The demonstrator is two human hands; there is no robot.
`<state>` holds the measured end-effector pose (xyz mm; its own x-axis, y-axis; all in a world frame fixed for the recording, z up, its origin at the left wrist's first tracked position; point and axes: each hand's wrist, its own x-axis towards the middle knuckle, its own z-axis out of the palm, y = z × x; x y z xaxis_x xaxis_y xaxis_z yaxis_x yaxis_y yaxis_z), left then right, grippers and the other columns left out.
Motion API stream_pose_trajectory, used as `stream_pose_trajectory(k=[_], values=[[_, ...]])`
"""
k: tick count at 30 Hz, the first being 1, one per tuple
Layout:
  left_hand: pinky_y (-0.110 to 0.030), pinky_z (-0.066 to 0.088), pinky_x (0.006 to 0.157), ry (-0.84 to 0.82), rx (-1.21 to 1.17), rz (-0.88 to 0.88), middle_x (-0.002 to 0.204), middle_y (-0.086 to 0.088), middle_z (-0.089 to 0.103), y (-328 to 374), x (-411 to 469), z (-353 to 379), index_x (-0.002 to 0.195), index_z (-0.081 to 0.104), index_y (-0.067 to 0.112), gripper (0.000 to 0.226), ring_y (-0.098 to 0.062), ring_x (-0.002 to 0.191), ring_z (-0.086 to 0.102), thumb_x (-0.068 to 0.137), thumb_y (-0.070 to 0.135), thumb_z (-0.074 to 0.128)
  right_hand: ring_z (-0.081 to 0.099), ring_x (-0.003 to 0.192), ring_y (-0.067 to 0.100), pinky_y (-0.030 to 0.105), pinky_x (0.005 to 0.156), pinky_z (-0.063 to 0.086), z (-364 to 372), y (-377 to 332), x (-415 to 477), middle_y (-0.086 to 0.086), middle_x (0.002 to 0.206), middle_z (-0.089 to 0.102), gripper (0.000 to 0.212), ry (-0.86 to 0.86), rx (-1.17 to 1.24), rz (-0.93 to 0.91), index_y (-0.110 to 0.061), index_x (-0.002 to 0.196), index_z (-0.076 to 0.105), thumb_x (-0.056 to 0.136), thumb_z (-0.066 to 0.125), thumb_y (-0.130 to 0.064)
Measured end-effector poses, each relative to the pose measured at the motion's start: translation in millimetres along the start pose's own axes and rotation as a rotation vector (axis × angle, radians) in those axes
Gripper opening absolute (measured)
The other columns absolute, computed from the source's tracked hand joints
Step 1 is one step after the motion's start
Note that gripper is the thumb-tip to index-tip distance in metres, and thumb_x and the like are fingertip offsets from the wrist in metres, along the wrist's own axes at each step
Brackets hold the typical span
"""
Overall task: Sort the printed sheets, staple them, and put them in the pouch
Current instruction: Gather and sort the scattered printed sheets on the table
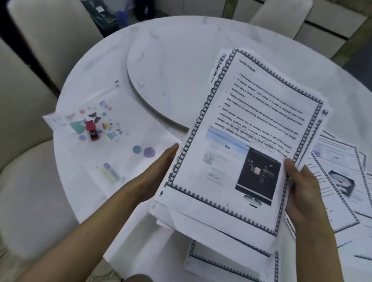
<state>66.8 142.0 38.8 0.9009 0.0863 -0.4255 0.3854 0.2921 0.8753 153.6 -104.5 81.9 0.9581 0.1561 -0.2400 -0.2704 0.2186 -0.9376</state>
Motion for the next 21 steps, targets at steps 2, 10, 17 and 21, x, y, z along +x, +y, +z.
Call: stream_pose_trajectory(k=[2, 10, 17, 21], values=[[-0.018, 0.048, 0.065, 0.037, -0.006, 0.007, 0.108, -0.001, 0.057, 10, -1, -3, 0.102, 0.056, 0.028, 0.019, 0.001, 0.083, 0.057, 0.097, 0.034, 0.039, 0.071, 0.072, 0.013, 0.026, 0.058, 0.057, 13, 2, 0, -0.002, 0.078, 0.075, 0.036, -0.023, -0.020, 0.005, -0.013, 0.095, 0.064, 0.062, 0.066, -0.028], [-0.021, 0.056, 0.063, -0.015, -0.077, -0.007, 0.087, 0.007, 0.075, 17, 0, -37, 0.100, 0.062, 0.027, 0.038, -0.009, 0.081, 0.071, 0.097, 0.044, 0.029, 0.071, 0.069, 0.014, 0.025, 0.058, 0.058, 57, 36, 1, -0.003, 0.076, 0.074, 0.011, 0.062, -0.127, 0.053, -0.017, 0.095, 0.062, 0.089, 0.057, -0.010], [-0.018, 0.051, 0.060, 0.096, 0.065, -0.109, 0.101, -0.001, 0.067, 8, 1, -63, 0.103, 0.059, 0.021, 0.029, -0.009, 0.080, 0.067, 0.096, 0.038, 0.037, 0.067, 0.085, 0.023, 0.037, 0.085, 0.055, 87, 64, 13, 0.006, 0.087, 0.070, 0.014, 0.298, -0.349, -0.032, -0.018, 0.084, 0.064, 0.078, 0.071, -0.008], [-0.019, 0.045, 0.081, 0.147, 0.105, -0.053, 0.136, 0.005, 0.048, 8, -7, -70, 0.134, 0.043, 0.017, 0.039, -0.004, 0.097, 0.055, 0.099, 0.032, 0.034, 0.068, 0.081, 0.023, 0.036, 0.081, 0.056, 107, 70, 14, 0.007, 0.083, 0.071, 0.007, 0.267, -0.396, -0.053, -0.020, 0.078, 0.067, 0.081, 0.068, -0.014]])
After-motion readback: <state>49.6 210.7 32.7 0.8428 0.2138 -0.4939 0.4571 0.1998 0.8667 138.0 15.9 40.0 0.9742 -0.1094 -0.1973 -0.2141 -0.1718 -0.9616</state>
